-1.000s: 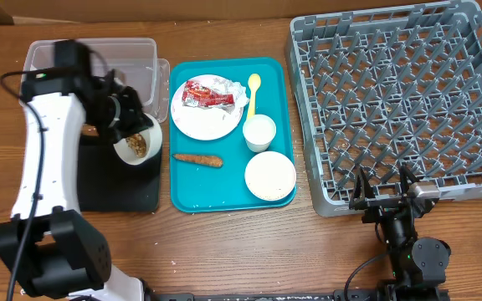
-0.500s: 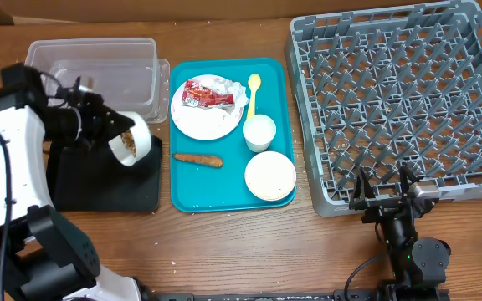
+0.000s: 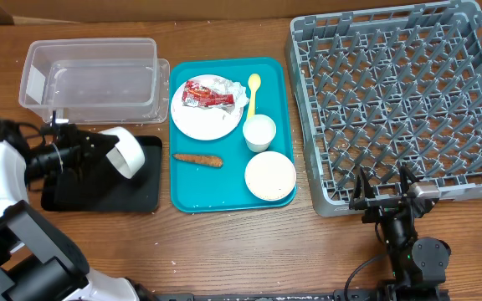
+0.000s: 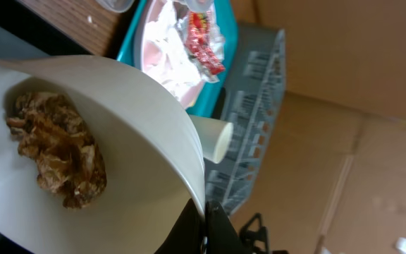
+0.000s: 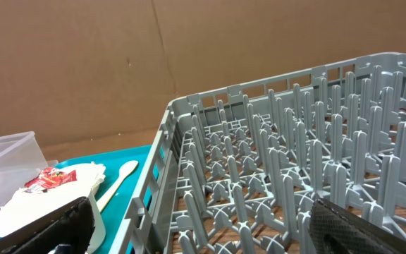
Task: Sort waste into correct bins and load items into the dishwasher
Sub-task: 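Tip the white bowl to dump the brown food onto the black tray, then carry the empty white bowl back and set it on the teal tray, then reach the left gripper to the brown carrot-shaped food and grasp it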
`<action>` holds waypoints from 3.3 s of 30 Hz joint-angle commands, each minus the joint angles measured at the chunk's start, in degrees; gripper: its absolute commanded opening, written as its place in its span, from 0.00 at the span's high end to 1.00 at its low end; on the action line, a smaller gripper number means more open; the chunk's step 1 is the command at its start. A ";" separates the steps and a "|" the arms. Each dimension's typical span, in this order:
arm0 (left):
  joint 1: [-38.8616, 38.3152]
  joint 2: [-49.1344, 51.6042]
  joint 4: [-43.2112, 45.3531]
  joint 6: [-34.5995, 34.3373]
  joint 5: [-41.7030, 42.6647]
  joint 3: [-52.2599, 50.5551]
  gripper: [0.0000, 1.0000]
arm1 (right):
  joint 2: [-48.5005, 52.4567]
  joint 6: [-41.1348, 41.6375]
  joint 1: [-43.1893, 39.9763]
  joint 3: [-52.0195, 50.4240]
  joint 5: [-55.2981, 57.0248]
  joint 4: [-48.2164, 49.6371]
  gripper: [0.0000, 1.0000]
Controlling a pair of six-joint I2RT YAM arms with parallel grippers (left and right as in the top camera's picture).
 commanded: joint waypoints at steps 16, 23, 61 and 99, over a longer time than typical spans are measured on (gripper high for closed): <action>7.85 -0.98 -6.01 7.17 15.74 -3.32 0.96 | -0.57 -0.02 -0.26 -0.59 -0.11 0.24 0.00; 11.54 -0.98 -5.90 9.29 15.96 -3.32 0.96 | -0.57 -0.02 -0.26 -0.59 -0.11 0.24 0.00; -68.11 -6.03 3.32 -34.49 -63.21 11.32 0.96 | -0.57 -0.02 -0.26 -0.59 -0.11 0.24 0.00; -55.60 7.72 -8.87 -15.61 -72.13 32.33 0.53 | -0.57 -0.02 -0.26 -0.59 -0.11 0.24 0.00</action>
